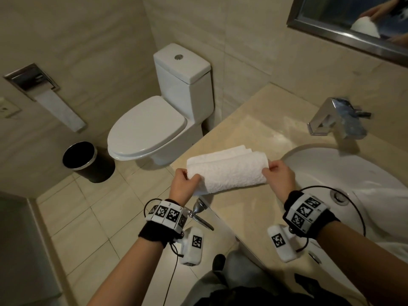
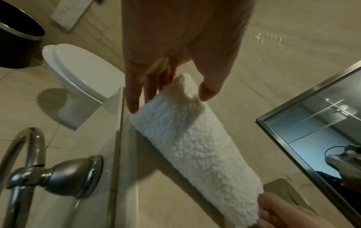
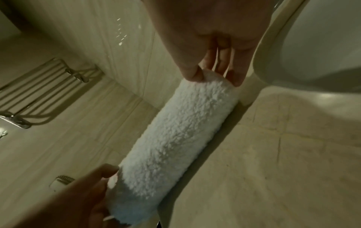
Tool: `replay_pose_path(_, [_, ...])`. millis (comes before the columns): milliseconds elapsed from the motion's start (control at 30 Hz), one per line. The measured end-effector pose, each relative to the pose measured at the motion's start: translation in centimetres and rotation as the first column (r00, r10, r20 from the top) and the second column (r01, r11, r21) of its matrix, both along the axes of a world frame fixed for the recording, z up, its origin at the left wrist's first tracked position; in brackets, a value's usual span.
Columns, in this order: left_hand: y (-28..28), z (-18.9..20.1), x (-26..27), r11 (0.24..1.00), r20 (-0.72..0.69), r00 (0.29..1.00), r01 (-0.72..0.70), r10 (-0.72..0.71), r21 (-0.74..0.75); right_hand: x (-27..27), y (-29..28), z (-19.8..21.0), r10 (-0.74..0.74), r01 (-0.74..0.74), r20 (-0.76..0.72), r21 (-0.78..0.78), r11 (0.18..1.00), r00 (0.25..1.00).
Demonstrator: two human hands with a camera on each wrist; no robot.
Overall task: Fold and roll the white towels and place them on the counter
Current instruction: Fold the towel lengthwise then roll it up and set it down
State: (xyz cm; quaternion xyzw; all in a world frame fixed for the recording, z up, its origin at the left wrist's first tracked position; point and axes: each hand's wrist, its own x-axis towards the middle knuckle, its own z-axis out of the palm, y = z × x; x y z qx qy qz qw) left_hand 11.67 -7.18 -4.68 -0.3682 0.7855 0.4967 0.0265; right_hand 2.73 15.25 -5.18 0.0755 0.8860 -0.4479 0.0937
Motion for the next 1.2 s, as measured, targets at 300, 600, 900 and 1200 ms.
replay_pose_path(300, [-0.7,-0.8,-0.4,0.983,-0.004,0.995,-0.099,0.101,0.156,-1.4,1.8,-0.1,0.311,-0.31,0.002,0.078,0.947,0.95])
replay_pose_path(600, [-1.3,-1.7,0.2,0.958,-0.086,0.985,-0.122,0.149,0.26,-2.0,1.8,-0.2,0.314,-0.304,0.133,-0.091,0.948,0.94])
replay_pose_path(900, [-2.6,-0.9,0.7,0.882,-0.073,0.89,0.429,-0.449,-0.193,-1.6,0.5,0.4,0.702,-0.551,-0.212,0.485,0.679,0.68])
replay_pose_path(1200, [-3.3,-3.2,0.9,0.909,-0.077,0.91,0.397,-0.408,-0.127,-3.4,2.7,0.0,0.863,-0.755,0.137,0.564,0.335,0.485])
